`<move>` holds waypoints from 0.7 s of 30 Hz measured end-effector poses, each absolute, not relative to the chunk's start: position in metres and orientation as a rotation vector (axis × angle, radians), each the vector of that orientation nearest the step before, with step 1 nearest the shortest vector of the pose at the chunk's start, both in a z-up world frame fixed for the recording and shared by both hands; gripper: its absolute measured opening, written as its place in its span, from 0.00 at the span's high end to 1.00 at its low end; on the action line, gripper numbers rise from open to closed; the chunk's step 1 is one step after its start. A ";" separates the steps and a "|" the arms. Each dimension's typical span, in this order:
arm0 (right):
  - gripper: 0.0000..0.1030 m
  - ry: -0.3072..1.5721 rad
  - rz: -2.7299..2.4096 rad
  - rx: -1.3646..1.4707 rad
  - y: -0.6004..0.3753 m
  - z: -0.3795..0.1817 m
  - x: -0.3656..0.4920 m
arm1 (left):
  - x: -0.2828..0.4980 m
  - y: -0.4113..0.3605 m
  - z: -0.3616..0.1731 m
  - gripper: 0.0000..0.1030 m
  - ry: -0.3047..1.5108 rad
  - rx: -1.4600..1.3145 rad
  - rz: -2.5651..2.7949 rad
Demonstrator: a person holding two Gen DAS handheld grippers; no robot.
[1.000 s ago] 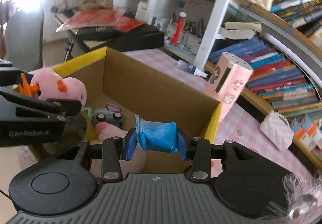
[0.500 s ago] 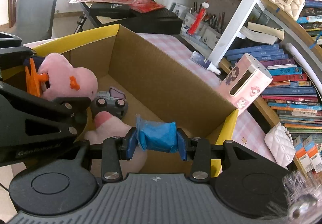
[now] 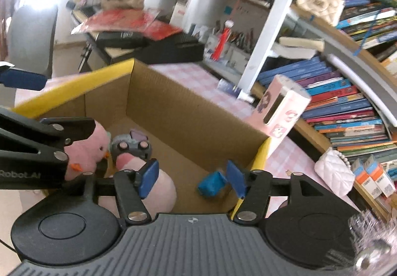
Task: Organize objects
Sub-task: 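Lower the chick and packet into the box and open both tools, then withdraw both tools from the box toward the white charger on the mat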
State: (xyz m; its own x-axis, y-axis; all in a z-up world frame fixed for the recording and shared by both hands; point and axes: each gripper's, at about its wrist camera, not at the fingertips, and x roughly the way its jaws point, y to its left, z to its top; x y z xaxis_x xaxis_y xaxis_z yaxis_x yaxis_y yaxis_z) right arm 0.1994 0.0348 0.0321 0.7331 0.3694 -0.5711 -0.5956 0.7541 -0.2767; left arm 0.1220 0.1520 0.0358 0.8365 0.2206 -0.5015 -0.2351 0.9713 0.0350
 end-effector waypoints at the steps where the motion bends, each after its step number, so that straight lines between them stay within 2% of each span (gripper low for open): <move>1: 0.37 0.505 0.547 -0.458 0.033 0.035 0.195 | 0.117 0.152 0.038 0.16 0.520 -0.034 0.241; 8: 0.28 0.446 0.503 -0.390 0.021 0.051 0.153 | 0.083 0.155 0.043 0.13 0.500 -0.056 0.243; 21: 0.22 0.478 0.406 -0.294 0.003 0.045 0.080 | 0.016 0.159 0.032 0.12 0.551 -0.046 0.250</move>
State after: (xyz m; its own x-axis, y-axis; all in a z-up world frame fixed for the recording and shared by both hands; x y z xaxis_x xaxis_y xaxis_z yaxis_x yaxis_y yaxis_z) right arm 0.0797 0.0026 0.0455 0.8109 0.3071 -0.4981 -0.4420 0.8792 -0.1776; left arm 0.0160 0.1593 0.0321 0.8225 0.2226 -0.5234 -0.2474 0.9686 0.0232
